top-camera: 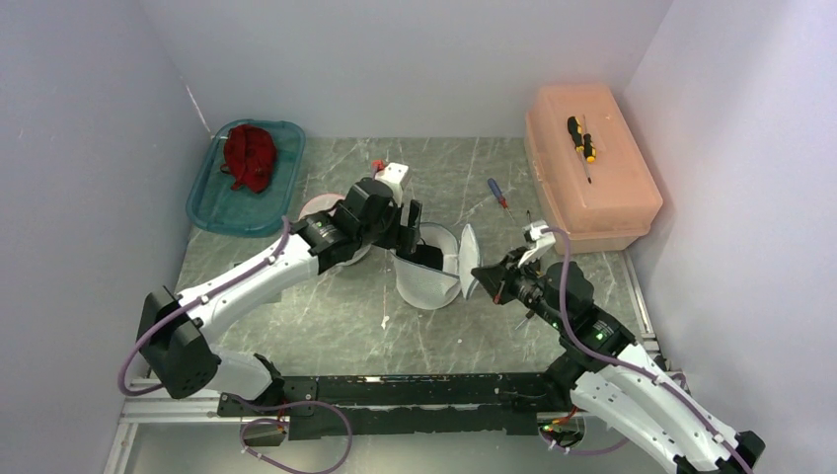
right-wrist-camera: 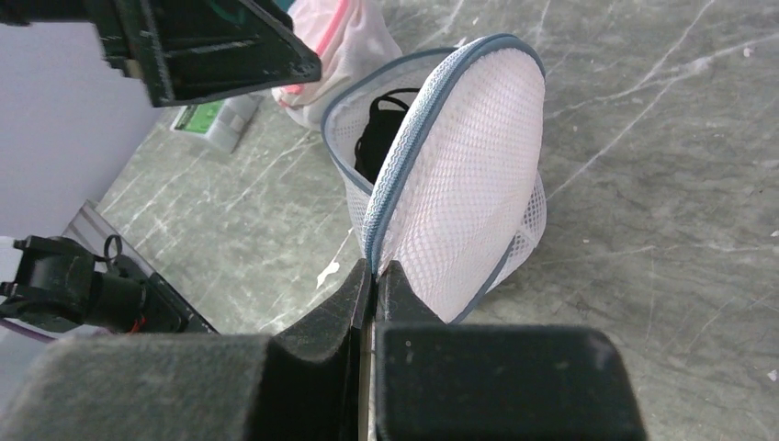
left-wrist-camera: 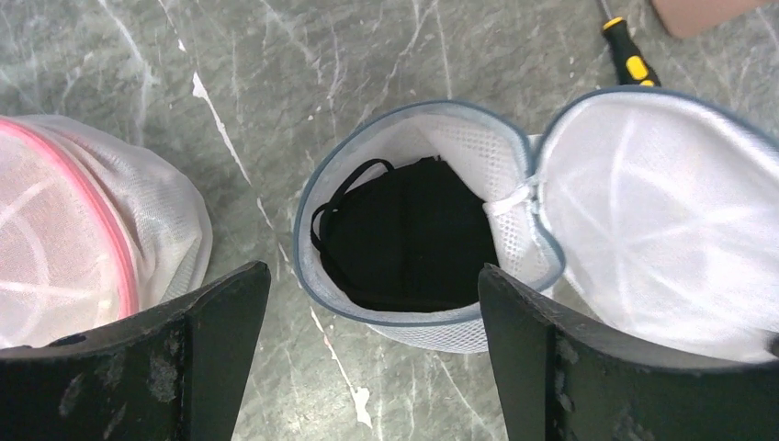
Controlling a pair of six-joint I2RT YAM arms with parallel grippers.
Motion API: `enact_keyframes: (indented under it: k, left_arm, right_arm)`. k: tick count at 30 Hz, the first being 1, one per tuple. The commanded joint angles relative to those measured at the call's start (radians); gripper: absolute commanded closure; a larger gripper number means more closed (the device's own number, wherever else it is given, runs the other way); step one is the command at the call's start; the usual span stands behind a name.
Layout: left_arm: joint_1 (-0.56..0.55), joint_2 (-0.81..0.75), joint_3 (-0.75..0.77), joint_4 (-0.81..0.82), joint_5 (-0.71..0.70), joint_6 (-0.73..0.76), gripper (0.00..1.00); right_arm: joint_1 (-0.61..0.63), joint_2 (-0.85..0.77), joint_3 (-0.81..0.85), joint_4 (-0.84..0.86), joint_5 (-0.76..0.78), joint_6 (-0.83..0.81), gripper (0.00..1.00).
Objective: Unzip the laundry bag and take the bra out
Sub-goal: Open the laundry bag at the center of the board.
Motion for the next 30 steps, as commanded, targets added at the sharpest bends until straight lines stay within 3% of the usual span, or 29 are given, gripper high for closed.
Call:
enact_keyframes:
  k: [1,12,15,21,30]
  left_arm:
    - [0.038,0.046,0.001,-0.026,0.025,-0.018,0.12]
    - [0.108,0.189,-0.012,-0.005,0.142,-0.038,0.27]
    - [0.115,0.208,-0.017,0.004,0.167,-0.043,0.44]
    - [0.116,0.165,-0.039,0.043,0.152,-0.073,0.96]
    - [0.117,-0.023,-0.034,0.127,-0.031,-0.097,0.97]
  right_arm:
    - [-0.003,-0.061,0.005,0.041,-0.014,-0.027,1.0]
    - [-0.003,-0.163,-0.029,0.035,-0.047,-0.039,1.0]
    - [-0.003,-0.168,-0.041,0.072,-0.054,-0.034,1.0]
    - [-0.003,-0.114,-0.049,0.263,-0.076,-0.016,1.0]
    - [-0.02,0.223,0.161,0.507,-0.147,-0.03,1.0]
